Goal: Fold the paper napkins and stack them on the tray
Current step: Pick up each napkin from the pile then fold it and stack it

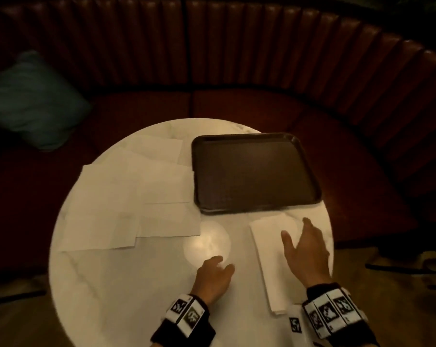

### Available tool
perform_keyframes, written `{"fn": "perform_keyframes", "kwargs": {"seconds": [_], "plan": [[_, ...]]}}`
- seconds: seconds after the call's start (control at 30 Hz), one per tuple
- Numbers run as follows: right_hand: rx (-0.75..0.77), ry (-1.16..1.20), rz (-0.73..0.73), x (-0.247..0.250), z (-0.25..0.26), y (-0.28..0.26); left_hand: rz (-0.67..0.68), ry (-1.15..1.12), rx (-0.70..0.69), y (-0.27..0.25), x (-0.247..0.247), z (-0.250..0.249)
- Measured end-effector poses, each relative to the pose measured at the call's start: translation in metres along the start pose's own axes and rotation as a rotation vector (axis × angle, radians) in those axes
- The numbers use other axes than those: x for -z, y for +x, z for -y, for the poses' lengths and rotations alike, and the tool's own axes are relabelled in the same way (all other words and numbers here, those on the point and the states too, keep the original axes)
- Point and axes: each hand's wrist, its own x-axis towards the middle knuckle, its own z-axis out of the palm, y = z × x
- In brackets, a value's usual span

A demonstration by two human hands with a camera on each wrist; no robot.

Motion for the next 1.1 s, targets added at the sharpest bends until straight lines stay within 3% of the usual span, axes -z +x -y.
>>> {"fn": "perform_keyframes", "kwargs": {"seconds": [0.07,0.13,0.3,0.4,0.47,0.6,0.63,0.83,0.97,1.1], "plan": [[0.142,0.053,-0.012,-0.011,0.040,-0.005,-0.047,-0.043,0.013,-0.007,0.040,0.030],[0.274,0.051,0.087,-0.038,0.082,-0.010,-0.104,-0.086,0.053,-0.018,0.077,0.061],[0.683,-0.242,0.422,-0.131,0.183,-0.020,-0.262,-0.251,0.169,-0.042,0.149,0.130],[0.793,-0.406,0.556,-0.173,0.230,-0.026,-0.359,-0.334,0.185,-0.048,0.177,0.161],[0.735,-0.380,0.581,-0.198,0.254,-0.031,-0.394,-0.402,0.187,-0.045,0.191,0.177],[0.108,-0.129,0.526,-0.232,0.291,-0.040,-0.373,-0.451,0.227,-0.031,0.211,0.191],[0.024,-0.122,0.523,-0.239,0.296,-0.043,-0.365,-0.449,0.232,-0.028,0.216,0.191],[-0.065,-0.020,0.474,-0.254,0.301,-0.050,-0.320,-0.428,0.212,-0.013,0.243,0.188],[0.044,-0.029,0.413,-0.248,0.296,-0.043,-0.341,-0.399,0.171,-0.014,0.252,0.188],[0.072,0.170,0.337,-0.236,0.295,-0.036,-0.340,-0.389,0.143,-0.019,0.252,0.186]]}}
